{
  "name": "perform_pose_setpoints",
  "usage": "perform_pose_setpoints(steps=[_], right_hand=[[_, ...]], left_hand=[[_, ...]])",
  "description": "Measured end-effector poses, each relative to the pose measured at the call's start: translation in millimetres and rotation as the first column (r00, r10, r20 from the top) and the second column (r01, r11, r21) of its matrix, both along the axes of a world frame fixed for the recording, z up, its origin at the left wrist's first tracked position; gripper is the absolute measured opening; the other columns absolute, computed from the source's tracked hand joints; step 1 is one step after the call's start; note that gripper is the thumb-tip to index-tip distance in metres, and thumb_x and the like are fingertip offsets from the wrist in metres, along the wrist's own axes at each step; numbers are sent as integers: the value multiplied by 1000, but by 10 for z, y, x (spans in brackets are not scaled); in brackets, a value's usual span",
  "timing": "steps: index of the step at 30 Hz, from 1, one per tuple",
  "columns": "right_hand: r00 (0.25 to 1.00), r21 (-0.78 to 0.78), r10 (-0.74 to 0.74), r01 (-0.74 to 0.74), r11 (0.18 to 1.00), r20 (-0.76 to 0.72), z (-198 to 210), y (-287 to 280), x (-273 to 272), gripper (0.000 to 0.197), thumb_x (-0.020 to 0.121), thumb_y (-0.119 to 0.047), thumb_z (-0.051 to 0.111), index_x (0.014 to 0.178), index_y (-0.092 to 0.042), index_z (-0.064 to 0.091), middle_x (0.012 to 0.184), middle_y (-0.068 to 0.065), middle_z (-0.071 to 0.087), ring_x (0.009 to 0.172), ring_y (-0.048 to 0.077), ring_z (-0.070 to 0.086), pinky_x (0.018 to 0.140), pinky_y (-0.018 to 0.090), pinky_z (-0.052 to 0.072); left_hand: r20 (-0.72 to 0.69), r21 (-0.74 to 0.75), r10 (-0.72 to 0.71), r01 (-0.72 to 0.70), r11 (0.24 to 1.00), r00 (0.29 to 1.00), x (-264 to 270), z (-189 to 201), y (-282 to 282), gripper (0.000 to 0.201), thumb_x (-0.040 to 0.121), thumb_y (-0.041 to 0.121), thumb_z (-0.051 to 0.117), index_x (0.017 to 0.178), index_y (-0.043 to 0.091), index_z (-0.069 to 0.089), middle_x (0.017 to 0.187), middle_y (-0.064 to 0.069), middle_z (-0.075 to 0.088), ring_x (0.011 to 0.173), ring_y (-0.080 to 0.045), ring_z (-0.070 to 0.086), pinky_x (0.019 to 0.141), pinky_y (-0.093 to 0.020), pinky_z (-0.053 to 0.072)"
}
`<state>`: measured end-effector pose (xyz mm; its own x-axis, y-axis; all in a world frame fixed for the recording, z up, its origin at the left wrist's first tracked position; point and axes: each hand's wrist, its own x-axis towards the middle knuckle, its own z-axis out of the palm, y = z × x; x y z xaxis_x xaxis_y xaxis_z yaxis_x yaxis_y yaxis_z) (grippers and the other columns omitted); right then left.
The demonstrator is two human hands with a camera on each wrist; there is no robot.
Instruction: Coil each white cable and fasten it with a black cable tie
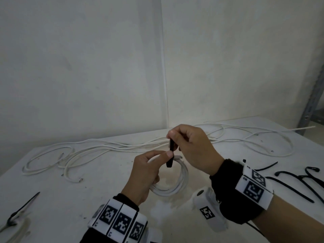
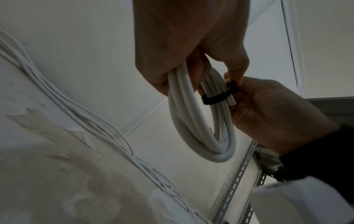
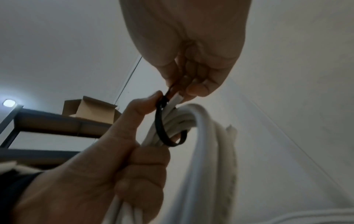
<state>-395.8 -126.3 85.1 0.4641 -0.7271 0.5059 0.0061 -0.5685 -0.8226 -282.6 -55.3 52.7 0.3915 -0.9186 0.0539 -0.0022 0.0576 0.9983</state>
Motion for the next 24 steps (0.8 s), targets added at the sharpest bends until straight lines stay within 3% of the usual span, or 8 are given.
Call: perform_pose_setpoints(steps=[3,6,10,12,15,19,21,24], right_hand=[[995,34,-48,45,998,88,51,-40,-19,28,92,-5,50,68,-17,56,58,-2,56,44,0,52,48,9,40],[993,96,-42,32,995,106,29,-18,-30,24,91,-6,52,70,-14,58,58,0,55,44,1,50,48,11,41],[996,102,76,-71,992,-41,-73,12,-62,18,88,-11,59,70,-9,61,66,3,59,60,5,52,59,14,43],[996,79,50,-44,996,-78,-116,15,-70,18,88,-10,58,72,-3,61,68,9,60,62,13,51,61,21,42],[997,-1,-22,22,1000,-72,-111,30,-51,19,89,-10,57,72,-1,57,66,16,57,58,15,45,56,21,37],[993,-96,-108,103,990,-44,-67,27,-35,27,90,-10,55,64,-16,49,53,-4,50,52,9,46,51,19,38],[992,-101,-123,119,988,-33,-84,36,-28,32,90,-10,55,61,-22,45,52,-6,51,52,11,49,53,26,42],[991,-83,-130,129,988,-10,-105,42,-14,34,89,-7,55,60,-20,45,49,-6,51,47,9,49,51,23,42]], left_hand=[[16,0,-6,6,1000,1000,-30,2,15,12,81,17,66,70,13,69,38,9,47,36,-8,22,37,-18,23],[36,9,-8,8,1000,999,-41,-27,41,12,83,16,64,74,11,69,35,11,46,34,-5,25,37,-17,26],[-9,-15,9,-9,1000,1000,-45,-37,61,11,84,16,62,79,9,68,33,10,43,35,-6,22,39,-18,24],[-20,-24,8,-9,1000,1000,-54,-17,43,10,84,15,62,78,10,67,34,10,44,34,-5,22,38,-17,24],[-12,-28,10,-11,1000,1000,-58,23,13,9,83,15,64,76,13,69,41,10,52,34,-4,25,37,-16,25],[17,-44,-1,2,999,1000,-35,54,12,11,81,17,66,72,15,72,53,9,63,36,-6,27,37,-17,26],[28,-49,-5,7,999,1000,-30,53,33,13,81,16,67,69,16,72,55,7,65,35,-6,27,37,-18,25],[43,-44,-11,13,999,999,-43,38,65,18,81,15,67,64,19,73,53,5,62,34,-6,28,37,-18,25]])
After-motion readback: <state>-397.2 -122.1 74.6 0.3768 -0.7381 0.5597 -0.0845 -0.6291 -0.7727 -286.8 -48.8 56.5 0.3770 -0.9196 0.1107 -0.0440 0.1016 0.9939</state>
